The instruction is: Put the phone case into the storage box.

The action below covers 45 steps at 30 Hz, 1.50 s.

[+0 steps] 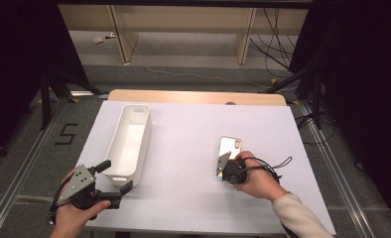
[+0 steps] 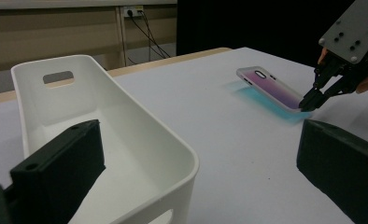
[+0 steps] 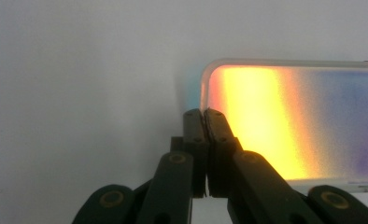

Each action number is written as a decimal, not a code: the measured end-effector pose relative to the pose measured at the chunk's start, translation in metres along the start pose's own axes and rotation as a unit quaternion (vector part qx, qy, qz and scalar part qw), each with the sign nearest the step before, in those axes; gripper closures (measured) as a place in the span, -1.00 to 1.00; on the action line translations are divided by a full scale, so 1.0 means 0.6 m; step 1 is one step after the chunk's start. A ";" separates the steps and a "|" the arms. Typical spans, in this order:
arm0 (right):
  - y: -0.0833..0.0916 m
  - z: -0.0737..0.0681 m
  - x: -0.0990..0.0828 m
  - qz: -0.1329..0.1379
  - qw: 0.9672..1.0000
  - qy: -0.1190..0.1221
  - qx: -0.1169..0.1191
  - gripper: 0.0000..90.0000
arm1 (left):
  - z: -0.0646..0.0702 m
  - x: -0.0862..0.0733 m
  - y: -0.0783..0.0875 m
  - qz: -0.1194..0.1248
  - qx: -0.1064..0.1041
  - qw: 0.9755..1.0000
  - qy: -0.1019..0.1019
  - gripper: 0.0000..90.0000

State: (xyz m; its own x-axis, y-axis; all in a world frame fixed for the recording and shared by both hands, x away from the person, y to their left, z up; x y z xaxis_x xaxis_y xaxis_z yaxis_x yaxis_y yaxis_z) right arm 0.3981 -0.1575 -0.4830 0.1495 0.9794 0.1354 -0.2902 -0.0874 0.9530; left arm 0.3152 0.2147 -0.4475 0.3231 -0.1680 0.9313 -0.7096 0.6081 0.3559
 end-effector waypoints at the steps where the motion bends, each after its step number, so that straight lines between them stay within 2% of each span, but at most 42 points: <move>1: 0.002 0.001 0.000 0.006 1.000 0.000 -0.004 0.98 | 0.000 0.000 -0.001 0.001 -0.002 1.000 0.000 -1.00; 8: 0.013 0.002 0.001 0.031 0.999 0.001 -0.030 0.98 | -0.001 -0.001 -0.001 -0.002 0.000 1.000 -0.001 -0.99; 9: 0.013 -0.001 0.002 0.035 0.999 -0.011 -0.028 0.98 | -0.001 -0.001 -0.001 0.001 -0.003 1.000 -0.001 -0.99; 13: 0.018 0.000 0.004 0.048 0.998 -0.008 -0.040 0.99 | 0.000 -0.001 -0.001 0.000 -0.003 1.000 -0.001 -0.99; 14: 0.020 0.000 0.005 0.051 0.997 -0.012 -0.050 0.99 | -0.001 -0.001 -0.001 0.001 -0.002 1.000 -0.001 -0.99; 16: 0.024 0.004 0.005 0.059 0.997 -0.004 -0.057 0.99 | -0.001 -0.001 -0.001 0.001 -0.002 1.000 -0.001 -0.99; 19: 0.028 0.004 0.006 0.071 0.995 -0.011 -0.067 0.99 | 0.000 -0.001 -0.001 0.002 -0.002 1.000 -0.001 -0.99; 23: 0.031 0.006 0.006 0.086 0.993 -0.002 -0.077 0.99 | -0.001 -0.001 -0.001 0.001 -0.003 1.000 0.000 -0.99; 24: 0.030 0.003 0.006 0.088 0.994 -0.006 -0.071 0.99 | -0.001 -0.001 -0.001 0.002 -0.003 1.000 0.000 -0.99; 26: 0.032 0.002 0.008 0.099 0.992 -0.009 -0.078 0.99 | -0.001 -0.001 -0.001 0.002 -0.002 1.000 -0.001 -0.99; 30: 0.037 -0.003 0.012 0.116 0.990 -0.018 -0.076 0.99 | 0.000 -0.001 -0.001 0.002 -0.003 1.000 -0.001 -0.99; 32: 0.042 -0.005 0.015 0.128 0.988 -0.009 -0.080 0.99 | -0.001 -0.001 -0.001 0.002 -0.002 1.000 -0.001 -0.99; 39: 0.055 -0.018 0.031 0.166 0.983 -0.005 -0.082 0.99 | 0.000 0.000 0.000 0.000 0.000 1.000 -0.001 -0.99; 40: 0.055 -0.019 0.033 0.165 0.983 0.000 -0.077 0.99 | 0.000 0.000 0.000 0.000 0.000 1.000 -0.001 -0.99; 42: 0.056 -0.023 0.036 0.169 0.982 -0.002 -0.083 0.99 | 0.000 -0.001 -0.001 0.003 -0.003 1.000 -0.001 -0.99; 45: 0.054 -0.030 0.042 0.177 0.981 0.008 -0.078 0.99 | 0.000 -0.001 0.000 0.000 0.000 1.000 0.000 -0.99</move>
State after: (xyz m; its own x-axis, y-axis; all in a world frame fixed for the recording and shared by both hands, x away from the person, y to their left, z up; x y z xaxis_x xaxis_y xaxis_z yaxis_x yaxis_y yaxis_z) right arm 0.3756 -0.1325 -0.4534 -0.0013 0.8956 0.4448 -0.4622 -0.3950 0.7939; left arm 0.3153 0.2148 -0.4479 0.3222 -0.1683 0.9316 -0.7094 0.6087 0.3553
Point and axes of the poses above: each handheld gripper's, and its own axes: y roughly backward along the jaws, x roughly out of its top, z roughly to its right, the point moved 4 cm from there along -y, roughly forward along the jaws, and after that the axes turned 7 degrees about -z, right-handed, at the moved point
